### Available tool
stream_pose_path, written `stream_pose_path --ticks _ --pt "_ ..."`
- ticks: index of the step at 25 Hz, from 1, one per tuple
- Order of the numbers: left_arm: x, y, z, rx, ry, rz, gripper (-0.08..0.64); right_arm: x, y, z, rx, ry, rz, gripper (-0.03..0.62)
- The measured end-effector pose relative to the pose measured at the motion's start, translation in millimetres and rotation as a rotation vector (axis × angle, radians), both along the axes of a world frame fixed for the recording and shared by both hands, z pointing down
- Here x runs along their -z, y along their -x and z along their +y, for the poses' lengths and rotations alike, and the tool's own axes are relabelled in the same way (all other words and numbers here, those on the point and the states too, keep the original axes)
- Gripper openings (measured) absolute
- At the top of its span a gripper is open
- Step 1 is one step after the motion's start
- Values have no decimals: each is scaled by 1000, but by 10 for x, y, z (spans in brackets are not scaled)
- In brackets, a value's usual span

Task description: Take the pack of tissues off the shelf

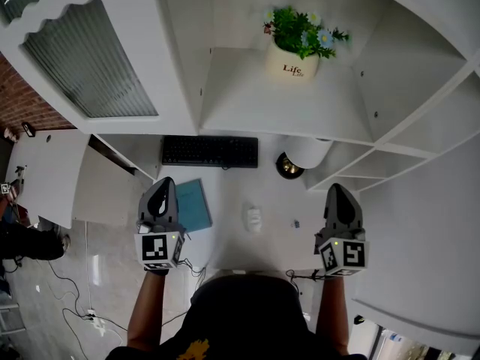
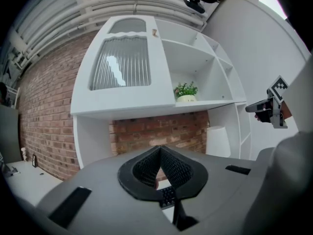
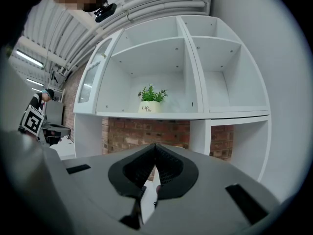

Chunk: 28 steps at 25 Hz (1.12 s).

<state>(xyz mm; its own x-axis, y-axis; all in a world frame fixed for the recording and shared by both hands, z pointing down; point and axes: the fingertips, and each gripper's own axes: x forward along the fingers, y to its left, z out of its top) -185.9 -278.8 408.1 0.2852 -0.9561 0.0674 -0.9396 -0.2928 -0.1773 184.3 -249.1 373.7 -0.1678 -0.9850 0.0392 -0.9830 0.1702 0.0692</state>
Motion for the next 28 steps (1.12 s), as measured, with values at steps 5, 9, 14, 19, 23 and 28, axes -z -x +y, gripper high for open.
stream_pose_path --ticks 5,9,14,19,23,28 --pt "1 -4 12 18 9 22 5 -9 26 -5 11 5 1 2" --pt "37 -50 8 24 1 52 5 -4 15 -7 14 3 0 2" --pt "83 -111 -6 13 -14 52 5 5 -33 2 10 6 1 2" --pt "69 -148 0 16 -11 61 5 -23 -45 2 17 9 -4 2" --pt "-16 -134 36 23 13 45 5 -64 1 16 35 22 2 2" --pt "28 -154 76 26 4 45 5 -82 68 13 63 28 13 2"
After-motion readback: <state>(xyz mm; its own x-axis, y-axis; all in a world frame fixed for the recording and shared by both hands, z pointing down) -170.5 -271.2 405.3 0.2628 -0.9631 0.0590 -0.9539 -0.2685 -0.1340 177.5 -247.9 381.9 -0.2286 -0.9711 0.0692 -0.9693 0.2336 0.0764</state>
